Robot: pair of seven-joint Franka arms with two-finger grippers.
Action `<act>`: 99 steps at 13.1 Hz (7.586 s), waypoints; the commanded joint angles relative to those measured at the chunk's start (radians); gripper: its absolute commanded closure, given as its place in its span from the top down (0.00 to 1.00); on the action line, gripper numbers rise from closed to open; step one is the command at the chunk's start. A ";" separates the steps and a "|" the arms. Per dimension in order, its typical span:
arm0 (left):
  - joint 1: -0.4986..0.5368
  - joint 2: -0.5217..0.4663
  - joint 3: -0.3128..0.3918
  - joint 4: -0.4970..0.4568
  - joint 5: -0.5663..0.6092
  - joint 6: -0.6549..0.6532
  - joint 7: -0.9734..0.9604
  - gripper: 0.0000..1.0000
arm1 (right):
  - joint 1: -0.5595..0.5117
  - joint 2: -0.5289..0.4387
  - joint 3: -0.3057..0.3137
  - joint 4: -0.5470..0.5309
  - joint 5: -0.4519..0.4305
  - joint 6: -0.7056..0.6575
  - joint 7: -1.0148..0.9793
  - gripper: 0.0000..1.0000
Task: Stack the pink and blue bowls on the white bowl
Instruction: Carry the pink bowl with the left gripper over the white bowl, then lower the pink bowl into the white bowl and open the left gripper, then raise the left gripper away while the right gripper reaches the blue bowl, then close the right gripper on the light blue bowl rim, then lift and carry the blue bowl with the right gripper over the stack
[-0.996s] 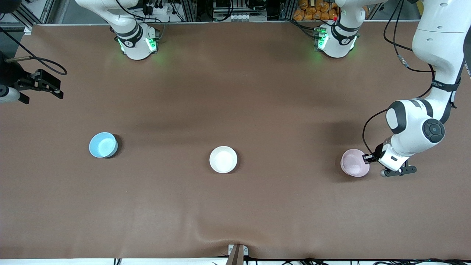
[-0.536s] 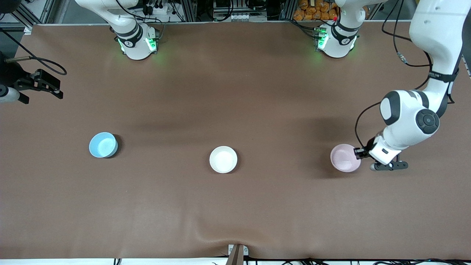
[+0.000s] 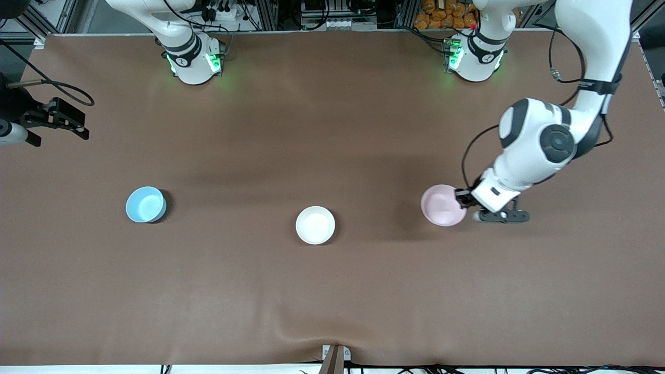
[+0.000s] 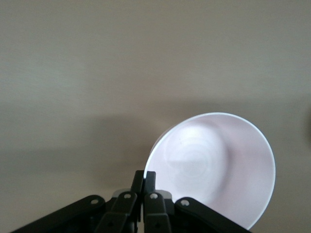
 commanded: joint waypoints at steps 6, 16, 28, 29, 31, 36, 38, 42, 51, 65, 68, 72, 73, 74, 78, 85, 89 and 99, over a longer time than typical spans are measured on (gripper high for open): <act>-0.220 0.144 -0.035 0.211 -0.006 -0.005 -0.224 0.00 | 0.009 -0.010 -0.009 0.002 0.017 -0.006 0.005 1.00; -0.651 0.380 0.235 0.524 0.037 -0.004 -0.490 0.00 | 0.009 -0.011 -0.009 0.002 0.017 -0.007 0.005 1.00; -0.699 0.543 0.275 0.638 0.039 0.144 -0.488 0.00 | 0.006 -0.010 -0.009 0.000 0.017 -0.009 0.005 1.00; -0.699 0.548 0.275 0.638 0.039 0.151 -0.487 0.00 | 0.006 -0.010 -0.009 0.000 0.017 -0.009 0.005 1.00; -0.699 0.557 0.277 0.638 0.039 0.159 -0.485 0.00 | 0.004 -0.010 -0.009 0.000 0.017 -0.009 0.005 1.00; -0.699 0.571 0.277 0.638 0.040 0.176 -0.484 0.00 | 0.003 -0.010 -0.009 0.000 0.017 -0.009 0.005 1.00; -0.699 0.578 0.277 0.639 0.039 0.193 -0.482 0.00 | 0.003 -0.008 -0.009 0.000 0.018 -0.009 0.005 1.00; -0.699 0.588 0.277 0.639 0.037 0.200 -0.484 0.27 | 0.003 -0.008 -0.009 0.000 0.018 -0.009 0.005 1.00; -0.537 0.281 0.277 0.627 0.046 -0.233 -0.479 1.00 | -0.058 0.059 -0.010 0.022 0.018 0.054 -0.005 1.00; -0.095 -0.198 0.269 0.531 0.042 -0.738 -0.128 1.00 | -0.200 0.297 -0.018 -0.306 -0.008 0.492 -0.066 1.00; -0.061 -0.271 0.268 0.447 0.036 -0.712 -0.093 1.00 | -0.247 0.376 -0.016 -0.369 0.007 0.652 -0.136 0.99; -0.007 -0.331 0.269 0.373 0.020 -0.665 0.007 1.00 | -0.255 0.462 -0.016 -0.385 0.124 0.743 -0.203 0.76; -0.003 -0.336 0.268 0.373 0.017 -0.665 0.010 1.00 | -0.253 0.470 -0.016 -0.397 0.130 0.779 -0.244 0.71; 0.002 -0.336 0.272 0.373 0.017 -0.668 0.022 1.00 | -0.256 0.479 -0.016 -0.406 0.138 0.789 -0.283 0.68; 0.025 -0.337 0.274 0.383 -0.009 -0.685 0.085 1.00 | -0.256 0.498 -0.018 -0.415 0.144 0.827 -0.298 0.50; 0.024 -0.325 0.272 0.420 -0.015 -0.749 0.088 1.00 | -0.250 0.512 -0.016 -0.417 0.144 0.843 -0.296 0.10; 0.022 -0.330 0.268 0.417 -0.020 -0.801 0.186 1.00 | -0.235 0.501 -0.013 -0.423 0.171 0.827 -0.292 0.00; 0.016 -0.334 0.263 0.389 -0.047 -0.811 0.197 1.00 | 0.004 0.438 0.000 -0.140 0.282 0.369 0.177 0.00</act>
